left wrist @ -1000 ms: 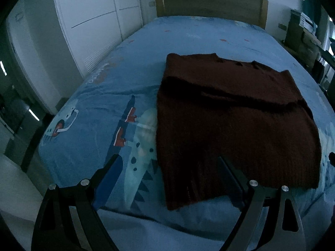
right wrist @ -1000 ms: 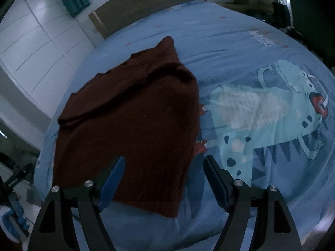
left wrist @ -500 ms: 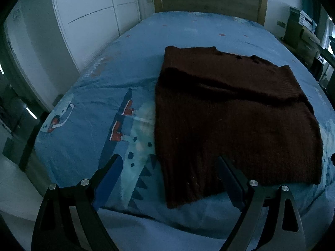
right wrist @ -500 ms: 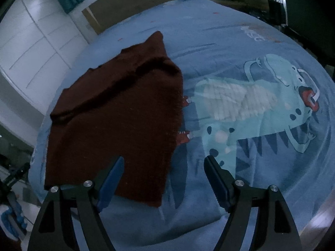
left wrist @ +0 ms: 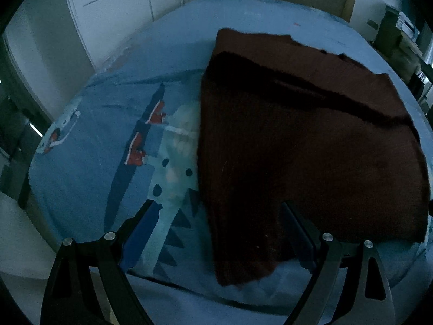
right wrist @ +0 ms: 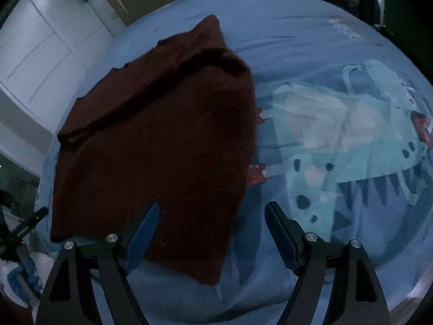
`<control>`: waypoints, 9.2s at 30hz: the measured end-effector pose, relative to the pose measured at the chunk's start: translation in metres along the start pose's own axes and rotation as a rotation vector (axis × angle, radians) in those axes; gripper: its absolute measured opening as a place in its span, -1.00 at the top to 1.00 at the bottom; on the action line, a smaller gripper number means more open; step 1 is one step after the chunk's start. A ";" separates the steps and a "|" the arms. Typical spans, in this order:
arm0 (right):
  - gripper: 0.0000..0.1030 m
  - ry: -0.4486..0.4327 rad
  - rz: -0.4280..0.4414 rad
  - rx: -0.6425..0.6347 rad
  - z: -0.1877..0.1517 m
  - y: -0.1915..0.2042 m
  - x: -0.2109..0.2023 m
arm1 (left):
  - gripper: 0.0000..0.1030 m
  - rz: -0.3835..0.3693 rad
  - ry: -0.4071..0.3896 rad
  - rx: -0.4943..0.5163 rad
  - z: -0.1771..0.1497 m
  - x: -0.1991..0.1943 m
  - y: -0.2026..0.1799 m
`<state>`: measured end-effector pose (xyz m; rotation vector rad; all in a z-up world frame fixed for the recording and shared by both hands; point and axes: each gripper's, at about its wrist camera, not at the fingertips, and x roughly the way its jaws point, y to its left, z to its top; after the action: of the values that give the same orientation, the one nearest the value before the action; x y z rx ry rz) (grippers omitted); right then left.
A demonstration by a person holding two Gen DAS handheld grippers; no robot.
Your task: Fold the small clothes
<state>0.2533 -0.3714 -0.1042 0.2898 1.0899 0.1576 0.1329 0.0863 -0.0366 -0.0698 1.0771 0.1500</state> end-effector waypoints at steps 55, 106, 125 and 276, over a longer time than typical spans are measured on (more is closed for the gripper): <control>-0.74 0.144 -0.060 -0.093 0.016 0.016 0.049 | -0.81 -0.053 0.033 -0.049 -0.004 0.046 0.019; -0.21 0.134 0.425 0.185 0.010 -0.039 0.045 | -0.43 -0.664 0.195 -0.360 0.027 0.054 0.070; -0.09 0.222 0.611 0.249 0.002 -0.043 0.057 | 0.21 -0.909 0.320 -0.430 0.030 0.062 0.080; -0.54 -0.125 0.128 0.097 0.083 0.015 0.022 | -0.43 -0.322 -0.026 -0.228 0.067 0.079 -0.037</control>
<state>0.3372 -0.3637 -0.0821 0.4507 0.9563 0.1985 0.2337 0.0651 -0.0749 -0.4433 1.0057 -0.0176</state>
